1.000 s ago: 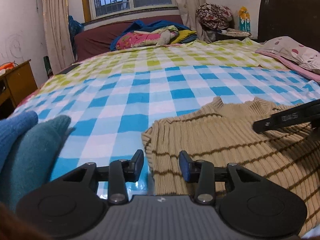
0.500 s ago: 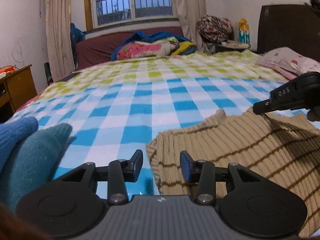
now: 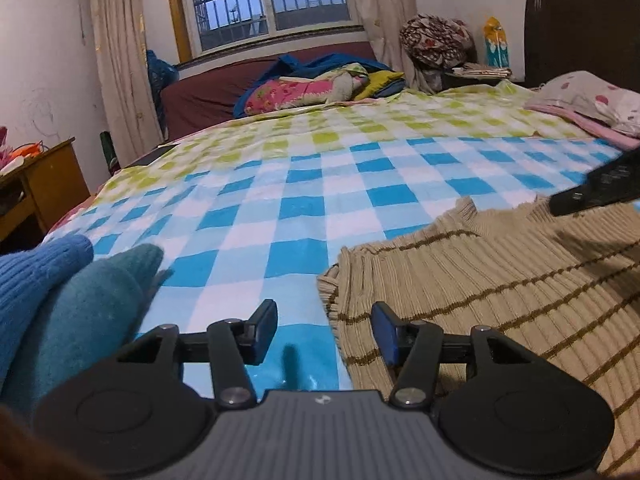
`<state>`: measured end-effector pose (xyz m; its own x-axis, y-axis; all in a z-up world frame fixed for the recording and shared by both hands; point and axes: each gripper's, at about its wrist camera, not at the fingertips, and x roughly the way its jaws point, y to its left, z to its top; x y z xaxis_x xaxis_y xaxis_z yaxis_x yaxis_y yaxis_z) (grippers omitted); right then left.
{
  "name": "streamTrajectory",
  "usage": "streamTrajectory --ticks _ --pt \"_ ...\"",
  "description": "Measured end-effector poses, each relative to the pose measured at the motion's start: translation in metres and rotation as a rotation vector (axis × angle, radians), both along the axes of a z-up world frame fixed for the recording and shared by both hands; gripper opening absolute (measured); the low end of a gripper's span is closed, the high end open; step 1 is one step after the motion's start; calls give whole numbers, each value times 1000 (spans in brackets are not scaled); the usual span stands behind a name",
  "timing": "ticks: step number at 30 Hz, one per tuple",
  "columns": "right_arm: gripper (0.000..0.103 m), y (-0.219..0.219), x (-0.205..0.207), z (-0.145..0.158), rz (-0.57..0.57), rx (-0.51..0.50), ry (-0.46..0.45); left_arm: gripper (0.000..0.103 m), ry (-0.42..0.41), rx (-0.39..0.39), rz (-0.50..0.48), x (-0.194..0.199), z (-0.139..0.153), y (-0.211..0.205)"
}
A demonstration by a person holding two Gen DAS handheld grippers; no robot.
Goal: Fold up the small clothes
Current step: 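Grasp the folded sweater edge with the right tool and straighten it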
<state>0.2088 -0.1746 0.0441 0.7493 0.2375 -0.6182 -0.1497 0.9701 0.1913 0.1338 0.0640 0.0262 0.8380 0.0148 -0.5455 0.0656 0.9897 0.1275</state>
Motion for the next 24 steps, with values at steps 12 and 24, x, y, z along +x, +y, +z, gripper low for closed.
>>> streamTrajectory --ticks 12,24 --pt "12 -55 -70 -19 -76 -8 42 58 55 -52 23 -32 3 -11" --pt "15 -81 -84 -12 -62 23 23 58 114 42 40 -44 11 -46"
